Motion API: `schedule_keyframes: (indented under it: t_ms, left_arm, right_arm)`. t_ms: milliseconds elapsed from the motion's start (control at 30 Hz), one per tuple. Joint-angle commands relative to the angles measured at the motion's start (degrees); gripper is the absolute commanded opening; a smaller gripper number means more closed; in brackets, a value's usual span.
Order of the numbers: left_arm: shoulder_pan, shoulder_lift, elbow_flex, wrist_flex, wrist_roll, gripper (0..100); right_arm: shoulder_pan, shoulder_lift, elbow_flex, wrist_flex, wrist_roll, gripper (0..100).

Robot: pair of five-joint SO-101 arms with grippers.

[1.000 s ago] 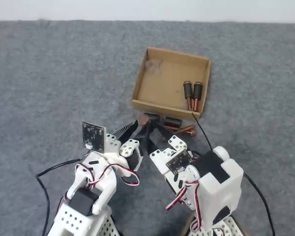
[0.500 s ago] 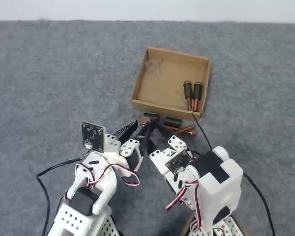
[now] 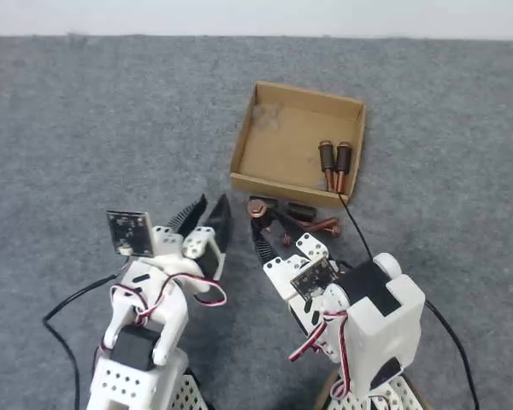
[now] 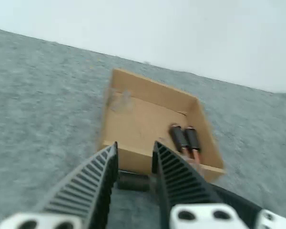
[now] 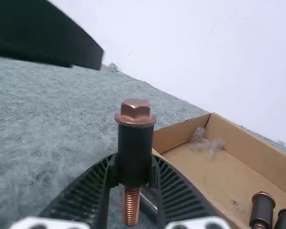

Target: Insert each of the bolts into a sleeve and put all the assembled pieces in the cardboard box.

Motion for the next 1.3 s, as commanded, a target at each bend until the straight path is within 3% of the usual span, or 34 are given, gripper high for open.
schedule_keyframes:
  t_ms: [0, 100, 200, 367, 500, 633, 1267]
  left_arm:
    - [-2.73, -1.49, -2.15, -1.32, 0.53, 11]
    - [-5.80, -1.49, -0.40, -0.09, 0.53, 9]
    - [-11.60, -1.49, 0.13, 2.11, 0.44, 0]
    - [-22.59, -1.49, 0.13, 7.03, -0.53, 1]
    - [-27.60, -1.49, 0.13, 14.86, -11.87, 1]
    - [-28.31, -1.49, 0.04, 19.60, -18.81, 1]
    - [-28.22, -1.41, 1.01, 17.67, -19.16, 1]
  right_arm:
    - [1.01, -0.48, -1.49, -1.54, 0.18, 0.6]
    - [2.59, -0.13, -1.58, -1.54, 0.09, 0.6]
    - [3.47, -0.48, -1.67, -1.54, -2.90, 0.6]
    - [4.35, -0.48, -1.76, -1.45, -6.15, 0.6]
    - [4.53, -0.31, -1.76, -1.45, -6.15, 0.6]
    - [5.23, -0.48, -1.76, -1.45, -5.98, 0.6]
    - [15.69, -0.66, -18.29, -0.22, -5.27, 0.6]
